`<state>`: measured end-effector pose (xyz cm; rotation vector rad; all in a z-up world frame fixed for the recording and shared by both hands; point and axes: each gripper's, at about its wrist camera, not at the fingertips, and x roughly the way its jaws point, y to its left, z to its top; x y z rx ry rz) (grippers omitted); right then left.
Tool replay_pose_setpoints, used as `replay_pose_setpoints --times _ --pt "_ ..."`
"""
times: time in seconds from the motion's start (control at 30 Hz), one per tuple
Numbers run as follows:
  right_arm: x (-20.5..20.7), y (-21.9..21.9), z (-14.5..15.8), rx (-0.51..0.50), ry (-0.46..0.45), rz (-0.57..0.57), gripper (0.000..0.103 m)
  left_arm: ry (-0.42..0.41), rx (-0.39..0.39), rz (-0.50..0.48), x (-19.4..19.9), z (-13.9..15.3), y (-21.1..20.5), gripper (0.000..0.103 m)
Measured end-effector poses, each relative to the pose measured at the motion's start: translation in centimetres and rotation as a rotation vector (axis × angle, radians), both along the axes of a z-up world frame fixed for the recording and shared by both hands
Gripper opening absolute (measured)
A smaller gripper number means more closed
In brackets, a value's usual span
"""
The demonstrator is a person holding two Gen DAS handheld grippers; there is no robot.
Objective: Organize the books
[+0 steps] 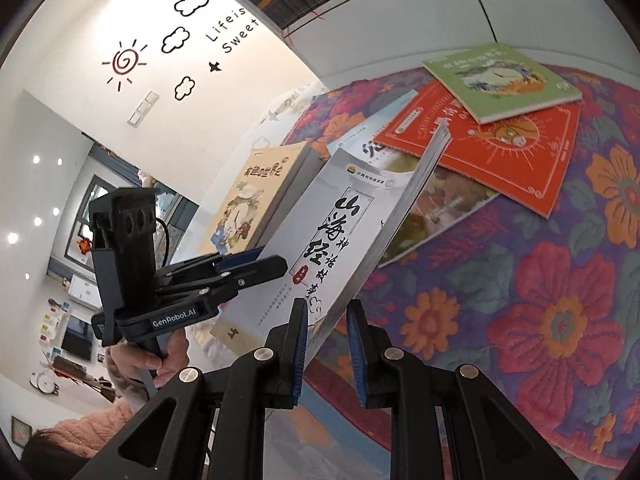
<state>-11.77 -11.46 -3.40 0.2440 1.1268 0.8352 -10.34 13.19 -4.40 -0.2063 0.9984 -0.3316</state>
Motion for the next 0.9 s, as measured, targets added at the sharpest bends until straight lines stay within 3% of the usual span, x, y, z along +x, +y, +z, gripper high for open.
replay_pose_setpoints --times 0.43,0.9 --pt "0.2 1.9 3.1 0.028 -0.062 0.016 0.021 -0.061 0.021 0.011 0.0 2.5 2.0 0.029" --pt "1.9 6.2 4.2 0.040 -0.086 0.055 0.021 -0.118 0.023 0.062 0.9 4.9 6.6 0.029"
